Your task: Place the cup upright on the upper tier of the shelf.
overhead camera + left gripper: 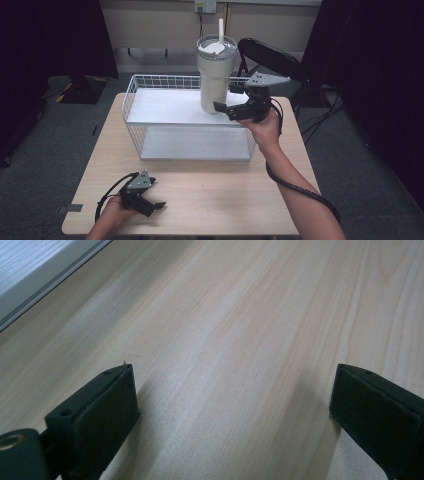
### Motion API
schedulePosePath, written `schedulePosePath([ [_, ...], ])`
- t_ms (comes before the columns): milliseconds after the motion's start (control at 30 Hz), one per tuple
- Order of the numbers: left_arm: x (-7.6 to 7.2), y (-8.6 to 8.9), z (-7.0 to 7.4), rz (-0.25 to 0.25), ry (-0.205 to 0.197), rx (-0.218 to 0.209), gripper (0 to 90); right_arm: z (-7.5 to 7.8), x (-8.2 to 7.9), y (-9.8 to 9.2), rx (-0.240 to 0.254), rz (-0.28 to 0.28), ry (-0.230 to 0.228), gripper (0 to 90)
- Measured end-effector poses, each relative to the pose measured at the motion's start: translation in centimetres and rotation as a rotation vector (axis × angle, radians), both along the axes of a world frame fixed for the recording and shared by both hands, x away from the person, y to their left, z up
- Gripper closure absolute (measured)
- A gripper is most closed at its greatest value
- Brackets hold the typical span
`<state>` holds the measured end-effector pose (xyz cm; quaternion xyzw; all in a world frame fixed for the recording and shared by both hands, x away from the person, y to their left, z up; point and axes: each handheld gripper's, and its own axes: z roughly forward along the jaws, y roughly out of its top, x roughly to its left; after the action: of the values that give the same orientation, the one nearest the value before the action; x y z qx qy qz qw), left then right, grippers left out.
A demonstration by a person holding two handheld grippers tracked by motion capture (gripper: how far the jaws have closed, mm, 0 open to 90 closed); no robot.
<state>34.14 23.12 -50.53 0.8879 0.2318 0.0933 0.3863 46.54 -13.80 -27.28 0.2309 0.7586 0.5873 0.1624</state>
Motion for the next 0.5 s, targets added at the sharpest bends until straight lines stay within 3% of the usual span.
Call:
schedulePosePath([
  [267, 0.0, 0.0, 0.0, -0.001, 0.001, 0.005, 4.6, -1.4, -2.5, -0.6, 0.003, 0.062, 0.001, 11.4],
  [500, 0.0, 0.0, 0.0, -0.001, 0.001, 0.005, 4.6, -4.3, -5.1, -1.2, 0.006, 0.123, 0.015, 11.7],
])
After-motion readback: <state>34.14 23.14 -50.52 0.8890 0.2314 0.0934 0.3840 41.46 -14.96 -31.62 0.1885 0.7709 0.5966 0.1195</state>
